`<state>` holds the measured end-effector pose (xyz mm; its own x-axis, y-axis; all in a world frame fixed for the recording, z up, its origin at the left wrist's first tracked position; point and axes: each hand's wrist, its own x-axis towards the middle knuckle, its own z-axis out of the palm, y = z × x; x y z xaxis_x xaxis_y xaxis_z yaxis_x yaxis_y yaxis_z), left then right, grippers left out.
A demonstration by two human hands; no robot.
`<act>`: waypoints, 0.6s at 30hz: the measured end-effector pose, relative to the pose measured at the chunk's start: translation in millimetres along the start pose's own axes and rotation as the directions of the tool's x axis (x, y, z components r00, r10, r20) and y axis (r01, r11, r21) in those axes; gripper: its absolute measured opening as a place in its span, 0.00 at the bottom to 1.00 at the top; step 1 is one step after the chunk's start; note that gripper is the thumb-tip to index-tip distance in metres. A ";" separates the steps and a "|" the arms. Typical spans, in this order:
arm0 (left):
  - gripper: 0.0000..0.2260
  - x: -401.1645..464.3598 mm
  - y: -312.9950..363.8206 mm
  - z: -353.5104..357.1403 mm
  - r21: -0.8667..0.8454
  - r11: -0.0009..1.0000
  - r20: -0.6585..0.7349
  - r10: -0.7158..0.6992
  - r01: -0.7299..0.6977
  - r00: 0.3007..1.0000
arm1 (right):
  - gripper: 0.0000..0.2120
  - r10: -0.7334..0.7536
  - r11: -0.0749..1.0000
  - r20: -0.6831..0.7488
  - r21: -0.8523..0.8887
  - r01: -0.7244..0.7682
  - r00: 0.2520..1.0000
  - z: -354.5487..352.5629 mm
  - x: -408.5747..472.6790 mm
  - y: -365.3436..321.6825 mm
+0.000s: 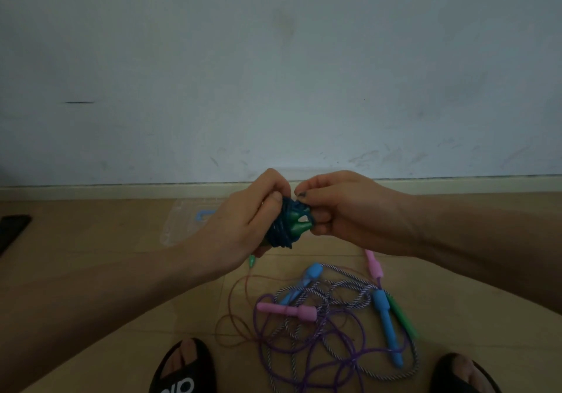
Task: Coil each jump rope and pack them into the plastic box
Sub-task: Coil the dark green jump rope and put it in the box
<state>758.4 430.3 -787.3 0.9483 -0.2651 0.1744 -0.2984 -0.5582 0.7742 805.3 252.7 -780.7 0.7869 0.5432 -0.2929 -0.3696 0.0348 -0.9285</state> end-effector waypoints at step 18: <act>0.09 4.6 -2.2 3.1 -0.085 0.992 0.064 -0.093 0.098 0.994 | 0.06 -0.076 0.997 -0.186 -0.006 0.076 0.980 2.8 -2.8 10.9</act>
<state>763.1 427.8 -790.1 0.9631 -0.2620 0.0621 -0.1934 -0.5129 0.8364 797.7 253.9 -789.4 0.8906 0.3737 -0.2591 -0.3059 0.0707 -0.9494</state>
